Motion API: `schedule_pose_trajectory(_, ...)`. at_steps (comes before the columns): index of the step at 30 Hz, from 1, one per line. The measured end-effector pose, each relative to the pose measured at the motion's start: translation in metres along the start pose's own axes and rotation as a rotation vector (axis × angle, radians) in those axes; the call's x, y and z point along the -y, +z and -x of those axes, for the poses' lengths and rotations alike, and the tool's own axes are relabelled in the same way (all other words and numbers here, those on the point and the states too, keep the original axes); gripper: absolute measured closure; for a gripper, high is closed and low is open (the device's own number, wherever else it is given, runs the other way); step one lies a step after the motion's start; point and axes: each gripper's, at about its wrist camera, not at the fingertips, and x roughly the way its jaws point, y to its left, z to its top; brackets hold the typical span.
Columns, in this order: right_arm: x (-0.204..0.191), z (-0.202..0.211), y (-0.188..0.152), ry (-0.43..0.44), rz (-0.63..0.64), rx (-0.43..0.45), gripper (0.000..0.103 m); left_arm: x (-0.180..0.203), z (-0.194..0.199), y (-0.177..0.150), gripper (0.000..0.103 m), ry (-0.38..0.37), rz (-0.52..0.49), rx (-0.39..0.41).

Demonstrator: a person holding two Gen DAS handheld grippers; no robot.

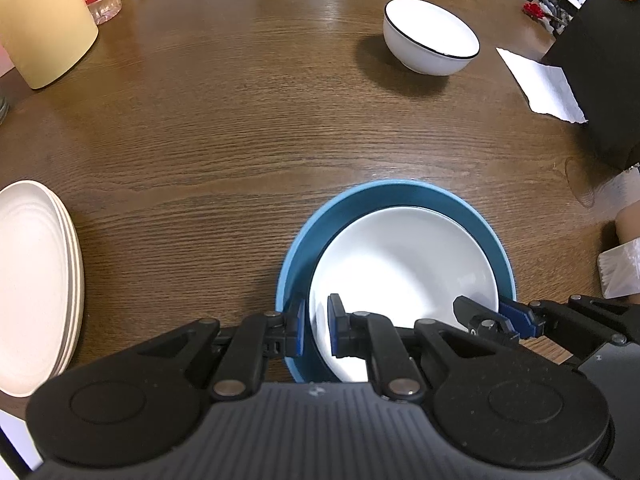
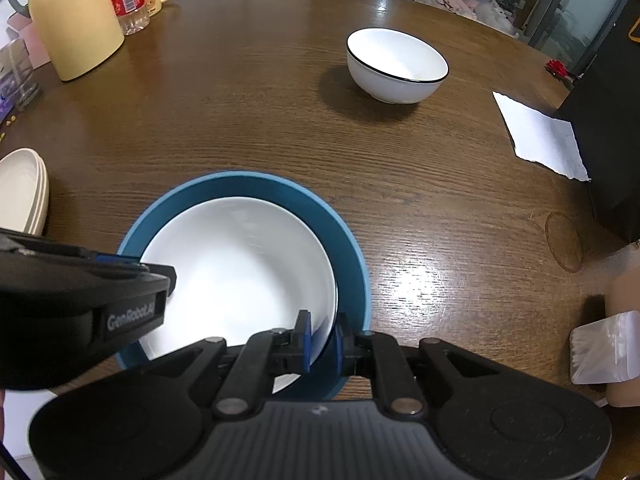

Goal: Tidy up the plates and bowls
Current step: 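Lower the white bowl into the blue bowl with both grippers, then open both grippers to release the white bowl inside the blue bowl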

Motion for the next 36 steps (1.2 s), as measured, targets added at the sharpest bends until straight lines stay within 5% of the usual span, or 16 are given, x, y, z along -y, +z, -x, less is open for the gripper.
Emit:
schedule_pose_trajectory(8,-0.002,-0.001,0.002,-0.003,0.008,-0.009,0.090,-0.003,0.000,0.002,0.089,-0.025,0.011,-0.008)
schedule_pose_trajectory(12,-0.003,0.002,0.004,-0.003,0.014,0.002,0.084,-0.005,0.006,0.002,0.077,-0.050,0.018,0.009)
schedule_pose_trajectory(20,0.001,0.011,0.005,0.008,0.006,0.021,0.080,-0.005,0.015,0.003,0.069,-0.064,0.026,0.023)
schedule_pose_trajectory(27,0.001,0.022,0.003,0.039,0.005,0.039,0.065,-0.004,0.026,0.002,0.056,-0.085,0.030,0.039)
schedule_pose_trajectory(29,0.002,0.028,0.002,0.042,0.004,0.050,0.058,-0.005,0.031,0.001,0.042,-0.076,0.033,0.051)
schedule_pose_trajectory(36,0.010,0.042,-0.002,0.027,-0.008,0.077,0.033,-0.011,0.049,-0.002,0.029,-0.071,0.039,0.091)
